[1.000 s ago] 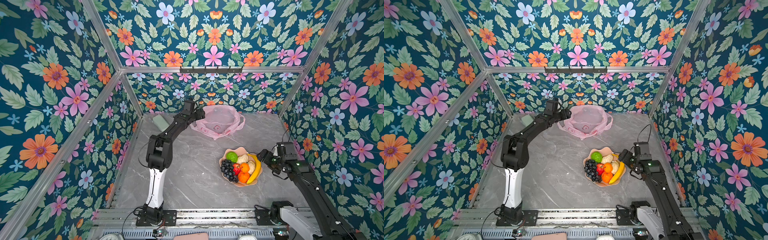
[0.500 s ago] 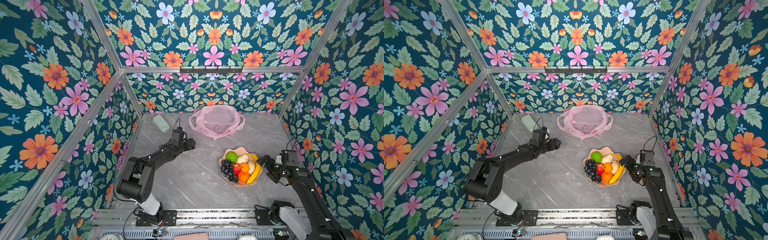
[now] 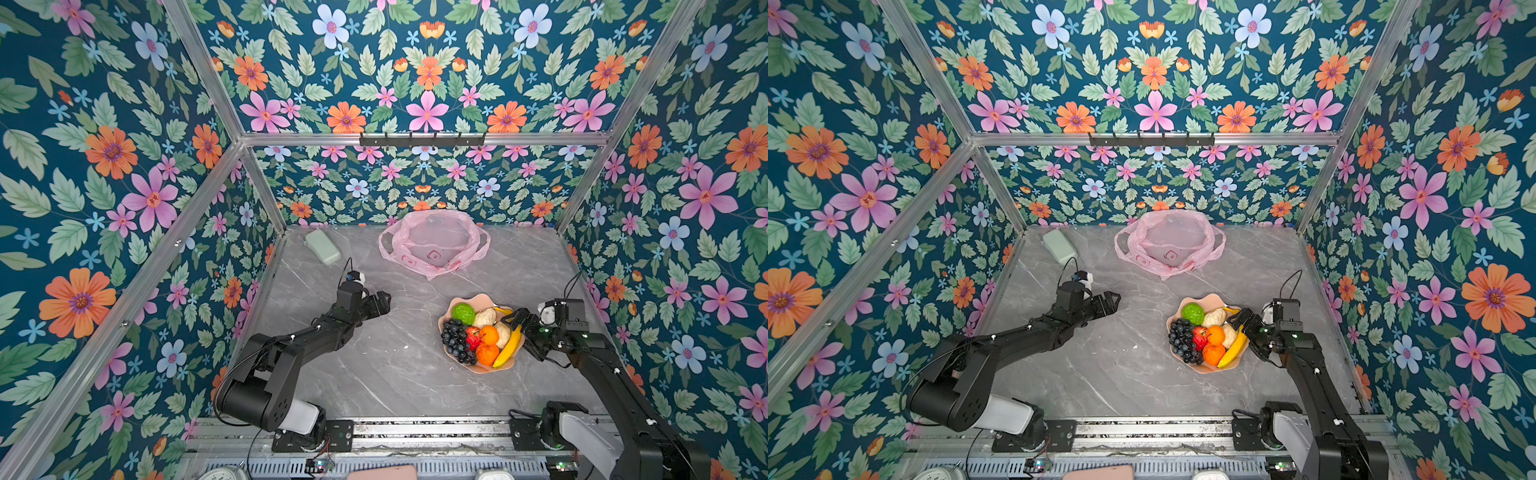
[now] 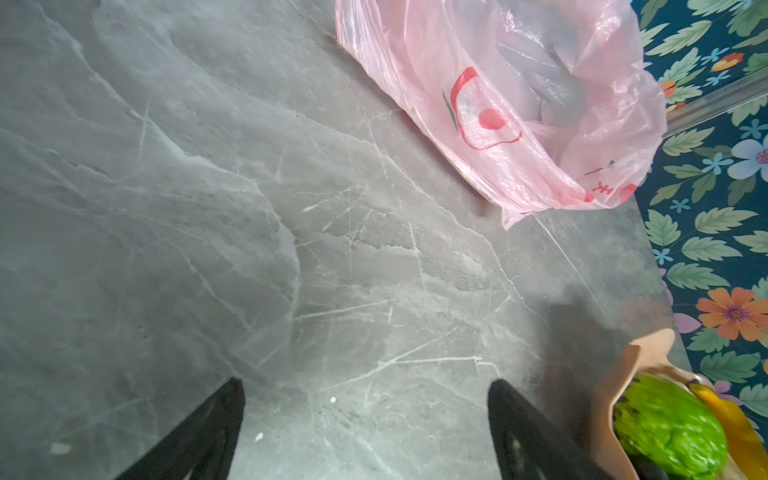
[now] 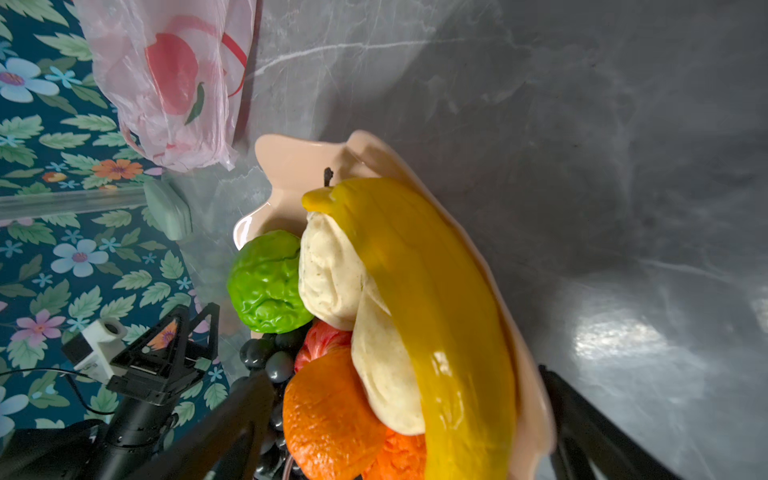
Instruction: Take the fake fruits out of the plastic bag
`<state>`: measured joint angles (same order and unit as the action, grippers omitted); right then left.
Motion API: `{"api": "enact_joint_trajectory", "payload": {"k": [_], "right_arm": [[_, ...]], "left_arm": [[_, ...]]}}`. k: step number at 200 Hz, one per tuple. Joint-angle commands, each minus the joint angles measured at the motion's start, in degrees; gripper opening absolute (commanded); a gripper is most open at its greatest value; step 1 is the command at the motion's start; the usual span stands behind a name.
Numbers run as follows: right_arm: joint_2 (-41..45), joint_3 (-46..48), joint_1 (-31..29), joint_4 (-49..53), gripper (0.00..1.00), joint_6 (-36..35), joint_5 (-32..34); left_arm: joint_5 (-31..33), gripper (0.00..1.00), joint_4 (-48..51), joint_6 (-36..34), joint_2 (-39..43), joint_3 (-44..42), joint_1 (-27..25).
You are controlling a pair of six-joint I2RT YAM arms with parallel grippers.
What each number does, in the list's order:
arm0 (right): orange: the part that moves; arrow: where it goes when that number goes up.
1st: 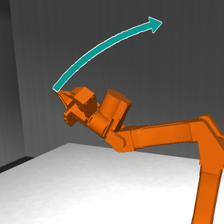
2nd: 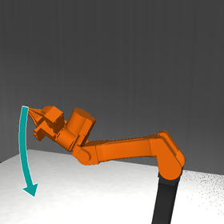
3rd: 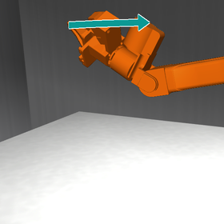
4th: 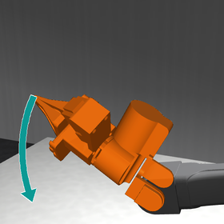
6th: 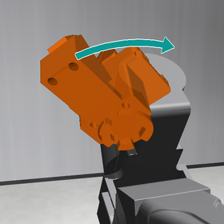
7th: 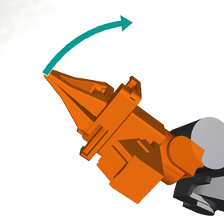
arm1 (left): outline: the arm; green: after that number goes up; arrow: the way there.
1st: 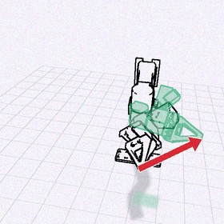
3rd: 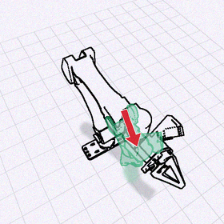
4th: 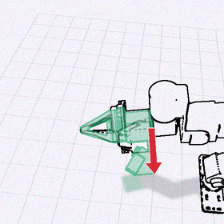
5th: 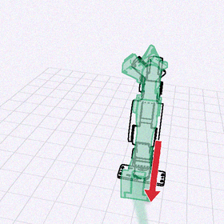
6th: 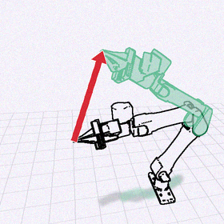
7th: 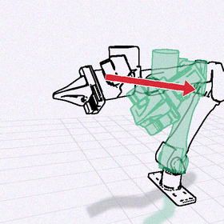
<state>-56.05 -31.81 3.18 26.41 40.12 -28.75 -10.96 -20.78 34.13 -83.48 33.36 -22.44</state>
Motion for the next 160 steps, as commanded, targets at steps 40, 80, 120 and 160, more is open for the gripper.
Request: {"api": "enact_joint_trajectory", "payload": {"k": [40, 80, 120, 160], "right_arm": [[-3.51, -0.62, -4.06, -5.5, 0.99, 2.98, 0.37], [-6.0, -1.38, -6.86, -7.59, 0.99, 5.22, 1.25], [-9.08, -1.56, -9.18, -10.89, 0.99, 8.59, 0.02], [-11.62, -2.62, -13.52, -13.15, 0.99, 10.98, 1.81]], "left_arm": [[0.11, 1.0, -1.13, -0.73, 1.48, -1.26, -0.06], [1.36, 1.0, 1.08, -1.58, 2.46, -1.4, -0.06], [5.21, 1.0, 5.32, -2.62, 5.57, -2.42, -0.11], [6.62, 1.0, 6.17, -2.59, 6.98, -3.81, -0.06]]}}
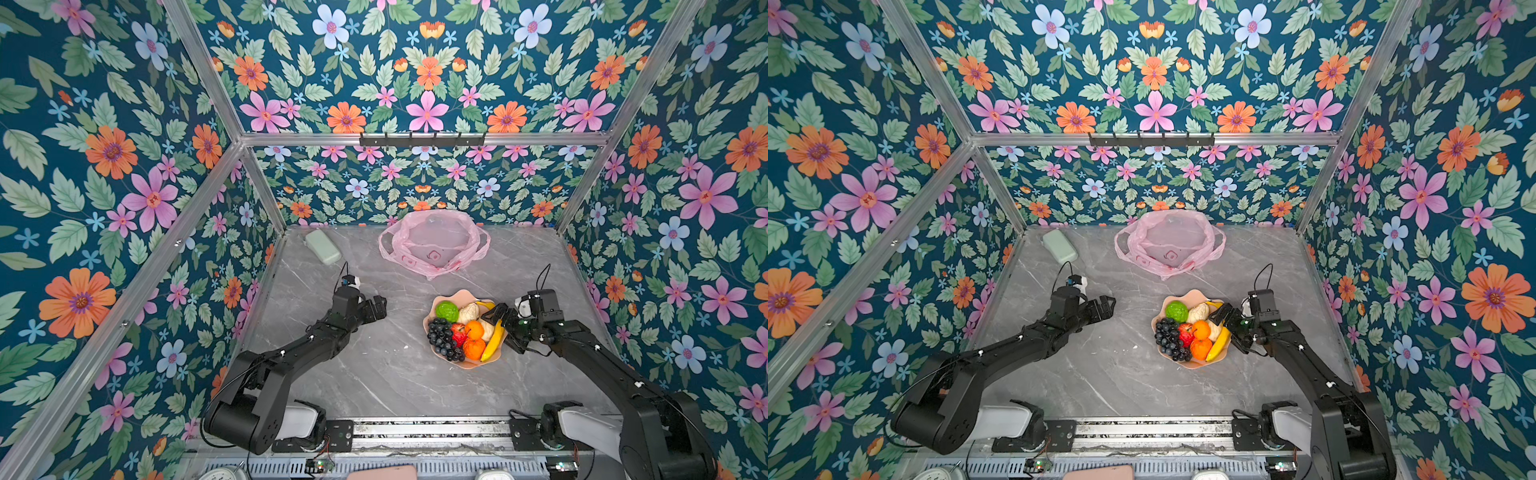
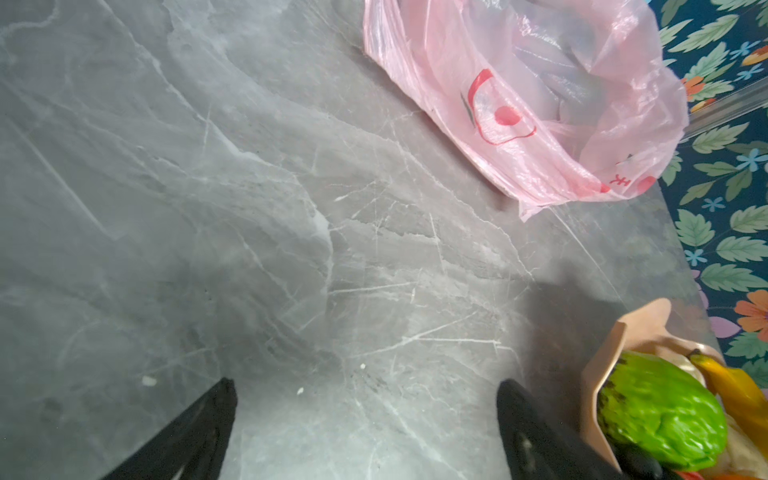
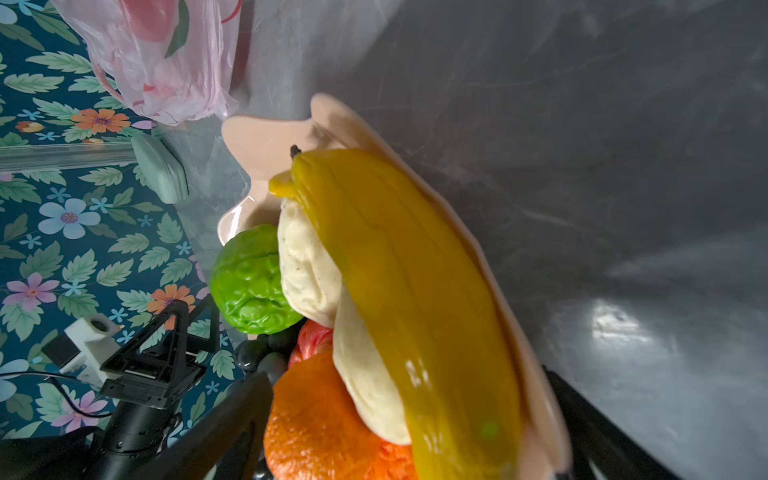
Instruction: Take the fake fruits out of the plastic bag
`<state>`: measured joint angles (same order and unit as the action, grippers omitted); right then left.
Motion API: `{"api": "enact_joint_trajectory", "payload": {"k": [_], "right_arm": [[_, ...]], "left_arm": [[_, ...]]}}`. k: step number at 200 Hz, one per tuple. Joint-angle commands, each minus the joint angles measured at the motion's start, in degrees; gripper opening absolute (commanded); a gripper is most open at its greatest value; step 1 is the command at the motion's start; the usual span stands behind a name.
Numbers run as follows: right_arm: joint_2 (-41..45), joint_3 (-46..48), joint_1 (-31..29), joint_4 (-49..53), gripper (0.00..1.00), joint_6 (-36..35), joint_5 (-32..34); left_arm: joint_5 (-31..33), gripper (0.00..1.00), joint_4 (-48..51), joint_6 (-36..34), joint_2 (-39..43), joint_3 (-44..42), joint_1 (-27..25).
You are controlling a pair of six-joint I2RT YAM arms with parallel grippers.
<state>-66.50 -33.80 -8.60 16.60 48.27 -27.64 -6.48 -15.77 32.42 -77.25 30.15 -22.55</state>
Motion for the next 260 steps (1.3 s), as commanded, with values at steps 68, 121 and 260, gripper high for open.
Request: {"api": "enact_joint_trajectory", "payload": {"k": [68, 121, 260], "right_arm": [[-8.01, -3.93, -8.35, -7.76, 0.99, 5.53, 2.8], [-14.22, -7.82, -12.76, -11.38, 0.99, 6.84, 4.66], [-19.83, -12.93, -15.66, -10.47, 0.99, 3.5, 8.88]], "left_arm": [[6.42, 1.0, 4.3, -1.73, 5.23, -2.15, 0.13], [8.48, 1.0, 5.92, -1.85, 7.73, -3.04, 0.11], [11.34, 1.0, 6.91, -1.79, 9.31, -3.38, 0.5]]}}
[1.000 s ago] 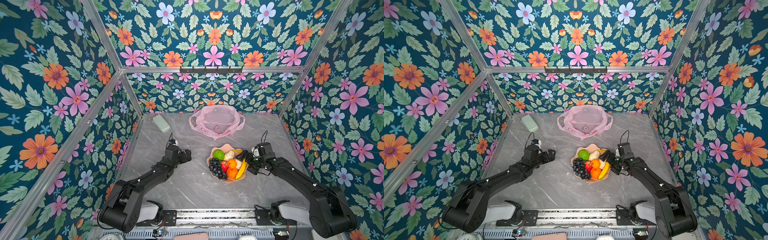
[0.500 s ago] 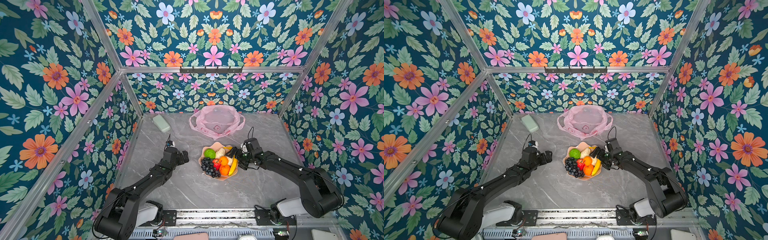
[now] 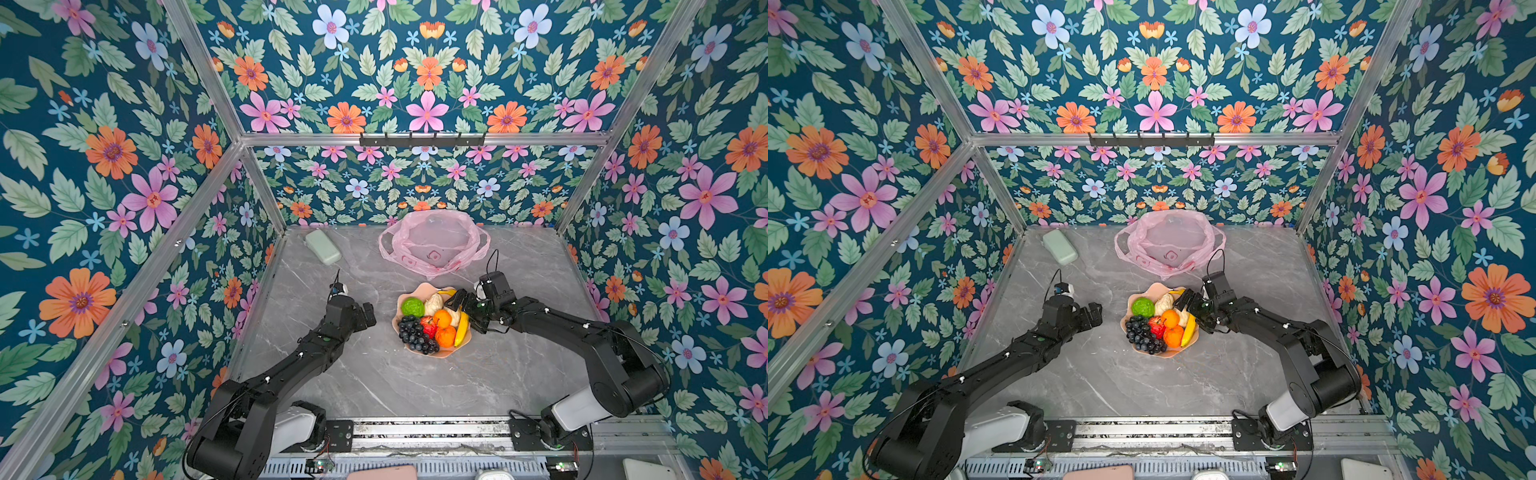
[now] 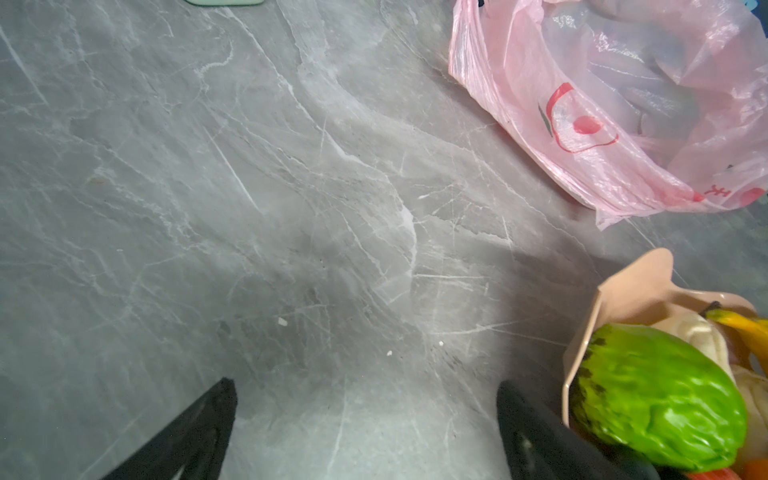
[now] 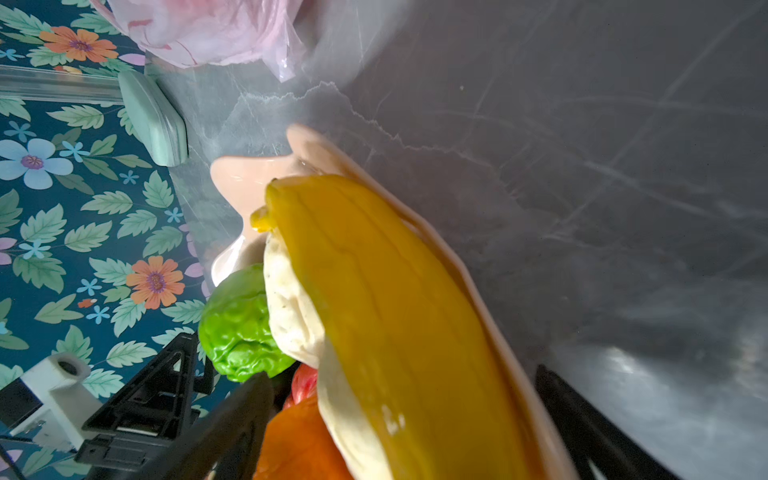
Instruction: Take the fake fruits out of the plastic bag
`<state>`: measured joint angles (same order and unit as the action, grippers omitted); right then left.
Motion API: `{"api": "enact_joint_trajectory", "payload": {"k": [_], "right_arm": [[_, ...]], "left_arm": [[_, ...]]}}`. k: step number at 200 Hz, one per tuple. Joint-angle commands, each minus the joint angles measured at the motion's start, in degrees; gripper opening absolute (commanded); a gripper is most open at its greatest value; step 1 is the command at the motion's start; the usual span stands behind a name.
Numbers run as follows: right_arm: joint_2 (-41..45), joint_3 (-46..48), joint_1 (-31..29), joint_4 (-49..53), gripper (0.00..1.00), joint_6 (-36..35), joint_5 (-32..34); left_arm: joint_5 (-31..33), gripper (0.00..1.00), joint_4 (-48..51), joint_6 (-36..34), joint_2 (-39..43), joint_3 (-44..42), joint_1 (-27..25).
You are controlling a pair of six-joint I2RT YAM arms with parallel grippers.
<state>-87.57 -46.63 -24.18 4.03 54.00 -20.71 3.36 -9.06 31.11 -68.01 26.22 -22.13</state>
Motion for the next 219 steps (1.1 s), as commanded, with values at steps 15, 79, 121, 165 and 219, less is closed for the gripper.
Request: {"api": "enact_joint_trajectory", "payload": {"k": [15, 79, 121, 165, 219], "right_arm": [[2.38, -0.24, 0.01, 4.66, 0.99, -3.59, 3.46], [13.45, -2.37, 1.49, 18.93, 0.99, -11.44, 16.67], [23.32, -3.31, 2.76, 22.4, 0.99, -19.99, 33.2], [27.05, 0.16, 5.6, 10.73, 0.99, -34.94, 45.88], [26.2, 8.86, 9.49, -3.36, 0.99, -45.7, 53.37]], "left_arm": [[3.76, 1.0, 2.34, -0.53, -0.23, 1.95, 0.21], [15.35, 1.0, 8.84, -2.02, 2.44, 7.28, 0.76], [34.7, 1.0, 8.79, -3.64, 9.4, 8.32, 0.77], [46.25, 1.0, -11.71, -13.57, 12.34, -0.46, 0.73], [50.78, 1.0, -41.43, -33.45, 2.05, -11.68, 1.57]]}}
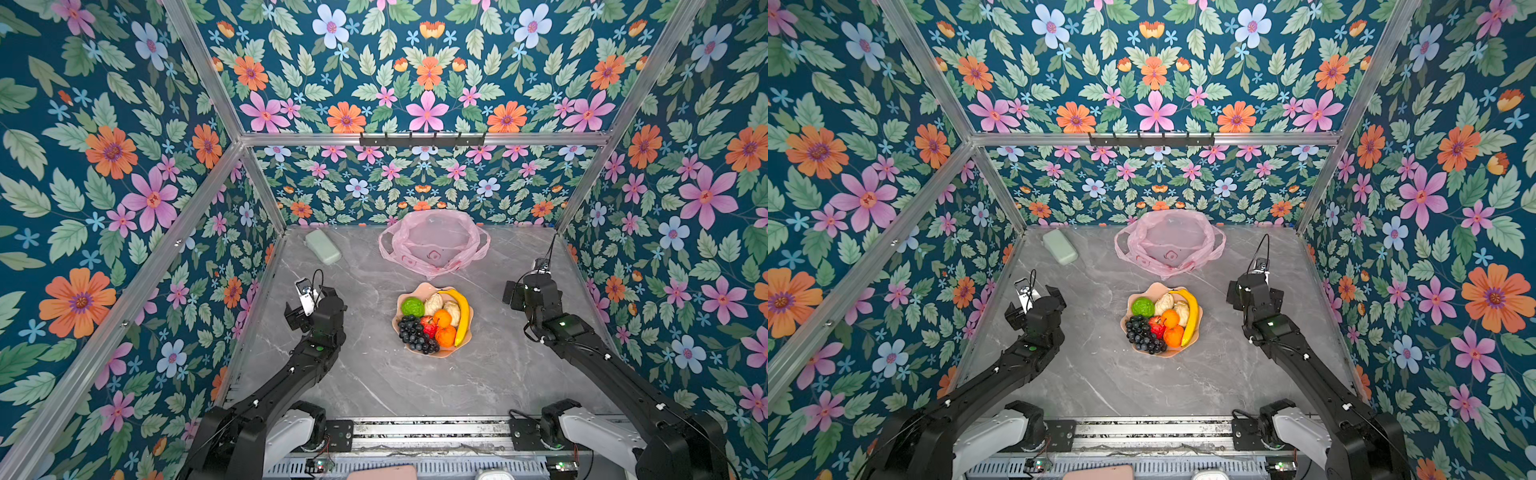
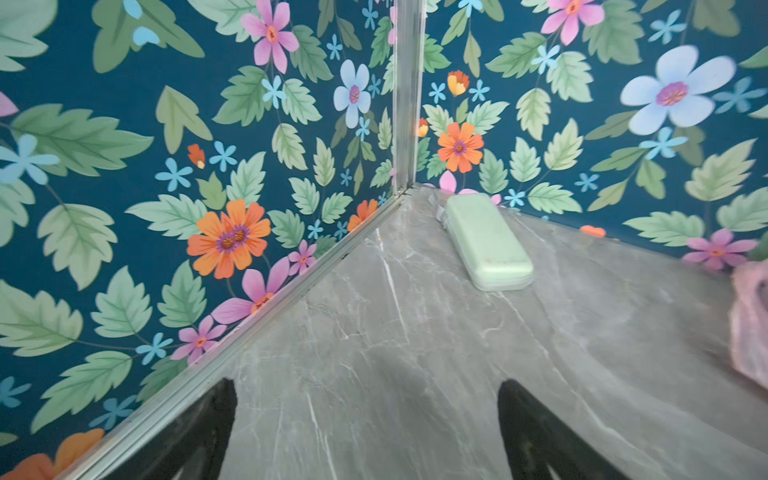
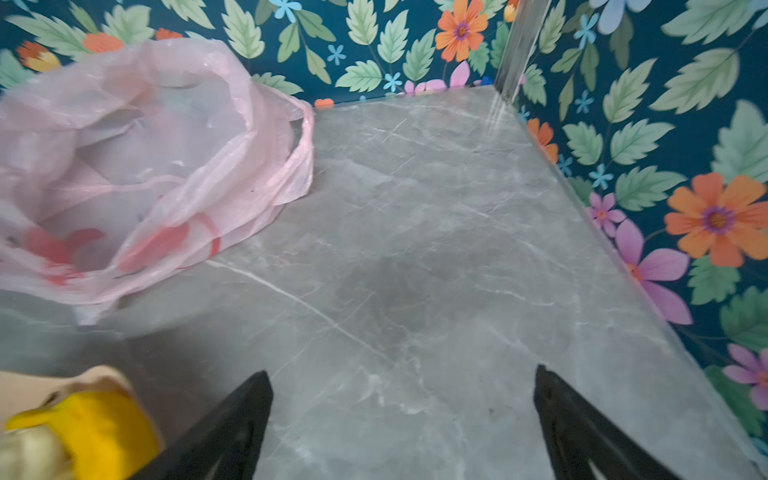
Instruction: Take the fake fruits out of the plastic bag
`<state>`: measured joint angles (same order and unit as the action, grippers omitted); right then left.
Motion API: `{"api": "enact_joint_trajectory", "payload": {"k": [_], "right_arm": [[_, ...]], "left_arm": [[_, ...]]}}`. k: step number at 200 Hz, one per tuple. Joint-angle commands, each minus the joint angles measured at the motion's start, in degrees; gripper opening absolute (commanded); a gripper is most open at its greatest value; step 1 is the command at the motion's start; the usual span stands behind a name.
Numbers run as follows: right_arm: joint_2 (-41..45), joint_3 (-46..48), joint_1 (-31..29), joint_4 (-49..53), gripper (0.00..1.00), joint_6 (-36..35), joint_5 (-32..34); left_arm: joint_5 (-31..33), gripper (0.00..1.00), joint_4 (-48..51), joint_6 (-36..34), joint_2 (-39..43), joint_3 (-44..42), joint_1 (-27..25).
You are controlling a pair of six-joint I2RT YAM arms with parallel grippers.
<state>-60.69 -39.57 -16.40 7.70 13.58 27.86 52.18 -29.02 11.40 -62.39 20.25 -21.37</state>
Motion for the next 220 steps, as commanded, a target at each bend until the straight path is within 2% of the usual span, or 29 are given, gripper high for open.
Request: {"api": "enact_joint_trajectory", "payload": {"k": [1, 15, 34, 64, 73, 82, 90, 98, 105, 122, 137, 160, 184, 204, 220], "right_arm": [[-0.72, 1.96, 1.81, -7.1, 0.99, -5.31, 4.69], [-1.48, 4.42, 3.17, -9.24, 0.99, -5.37, 3.02], [-3.12, 7.49, 4.69, -12.56, 0.99, -4.71, 1.62], [-6.0, 12.1, 6.03, -23.04, 0.99, -8.98, -1.41], [-6.58, 12.42, 7.54, -24.75, 0.99, -8.67, -3.68], [-6.92, 13.29, 8.81, -27.71, 0.99, -8.82, -6.32], [-7.3, 13.91, 9.84, -30.01, 0.99, -8.88, -8.03], [-7.59, 14.28, 10.72, -31.6, 0.99, -8.71, -9.72], [-7.77, 14.86, 11.56, -33.01, 0.99, -8.83, -11.17], [-8.43, 16.0, 12.51, -36.95, 0.99, -9.79, -14.58], [-9.74, 16.78, 12.58, -39.73, 0.99, -11.58, -17.39], [-12.24, 16.82, 12.74, -42.73, 0.99, -14.44, -22.85], [-15.42, 15.59, 14.36, -41.88, 0.99, -14.96, -29.13], [-18.94, 17.73, 14.94, -49.21, 0.99, -14.15, -28.54], [-18.82, 18.41, 15.81, -49.8, 0.99, -13.28, -28.4]], "left_arm": [[1.65, 1.0, -22.38, -14.1, -3.77, -6.08, 0.89], [-2.48, 1.0, -30.99, -16.14, -7.21, -9.73, 2.66], [-8.91, 1.0, -33.88, -13.85, -12.53, -10.62, 6.5], [-19.38, 1.0, -50.04, -18.99, -20.43, -11.53, 9.32], [-20.98, 1.0, -45.66, -18.61, -20.74, -9.21, 9.52], [-27.3, 1.0, -38.36, -17.47, -19.52, -7.26, 11.04], [-31.61, 1.0, -38.27, -17.5, -19.74, -7.21, 11.62], [-33.22, 1.0, -42.89, -16.24, -21.14, -9.17, 11.91], [-35.54, 1.0, -51.12, -15.82, -24.07, -11.52, 12.74], [-33.62, 1.0, -67.44, -15.59, -33.92, -13.95, 13.28], [-37.69, 1.0, -53.25, -14.61, -30.1, -9.91, 14.49], [-38.73, 1.0, -43.28, -9.65, -30.07, -4.47, 18.73], [-39.61, 1.0, -44.98, -9.84, -30.38, -4.97, 19.38], [-39.54, 1.0, -45.58, -9.9, -30.39, -5.09, 19.35], [-39.48, 1.0, -45.84, -9.99, -30.49, -5.11, 19.34]]}}
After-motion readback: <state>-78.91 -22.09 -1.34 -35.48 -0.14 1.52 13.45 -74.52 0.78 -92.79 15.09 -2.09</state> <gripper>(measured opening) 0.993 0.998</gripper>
